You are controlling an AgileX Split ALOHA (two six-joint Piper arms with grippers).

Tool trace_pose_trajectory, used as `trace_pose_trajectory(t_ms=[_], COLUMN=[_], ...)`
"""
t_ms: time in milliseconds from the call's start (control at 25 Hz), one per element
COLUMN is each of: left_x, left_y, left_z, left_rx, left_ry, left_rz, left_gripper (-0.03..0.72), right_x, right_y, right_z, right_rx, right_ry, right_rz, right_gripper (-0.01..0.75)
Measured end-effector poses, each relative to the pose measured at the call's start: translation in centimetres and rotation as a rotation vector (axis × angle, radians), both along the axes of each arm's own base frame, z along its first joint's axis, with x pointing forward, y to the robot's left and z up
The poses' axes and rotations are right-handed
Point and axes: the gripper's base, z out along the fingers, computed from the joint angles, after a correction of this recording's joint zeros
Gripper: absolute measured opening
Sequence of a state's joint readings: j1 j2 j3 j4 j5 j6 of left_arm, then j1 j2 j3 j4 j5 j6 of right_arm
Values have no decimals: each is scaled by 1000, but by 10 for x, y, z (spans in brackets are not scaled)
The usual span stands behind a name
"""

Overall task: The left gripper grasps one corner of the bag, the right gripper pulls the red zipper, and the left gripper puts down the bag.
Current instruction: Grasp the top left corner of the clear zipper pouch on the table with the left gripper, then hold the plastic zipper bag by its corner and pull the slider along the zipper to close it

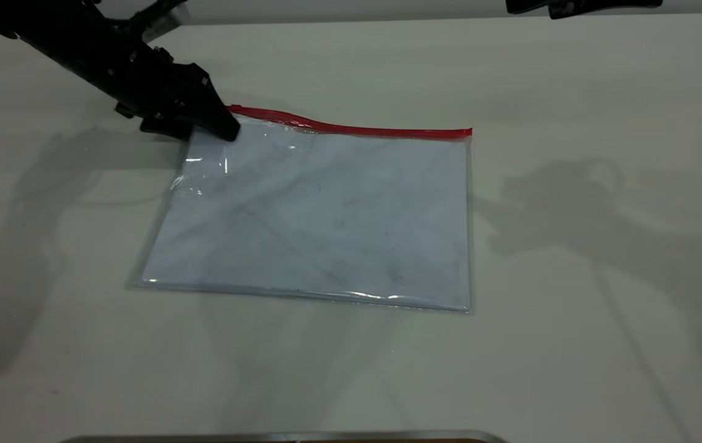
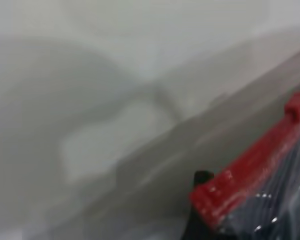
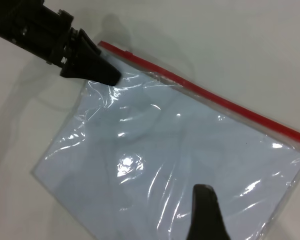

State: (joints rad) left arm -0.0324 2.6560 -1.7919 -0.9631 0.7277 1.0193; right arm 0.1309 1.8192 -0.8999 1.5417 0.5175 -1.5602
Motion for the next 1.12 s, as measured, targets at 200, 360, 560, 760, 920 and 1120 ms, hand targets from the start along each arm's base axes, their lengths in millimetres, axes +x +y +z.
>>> trace_pose_trajectory(t_ms=[200,360,560,760,920,1120], left_x=[2,2,7,7,2,-7], left_y=[-2,-3,-4,-8,-12,-23], left_z=[3,9,29,40,47,54], left_rx=[-29,-25,-15,-34,-81,-151], left_ry=[-32,-88,-239,-391,-502,-659], left_rz=[-4,-75,-208,-363,-539,-781], left_gripper=[366,121,54,54,54,56], right_x=[1,10,37,72,94,104], right_y=[1,4,11,36,67,106], right_z=[2,5,-8,-27,-43,-65], right_rx=[14,29,56,136,176,190], right_ry=[-3,-27,-38,-57,-82,-89], right_rz=[-7,15,71,191,288,372], right_gripper=[553,553,553,553,553,553])
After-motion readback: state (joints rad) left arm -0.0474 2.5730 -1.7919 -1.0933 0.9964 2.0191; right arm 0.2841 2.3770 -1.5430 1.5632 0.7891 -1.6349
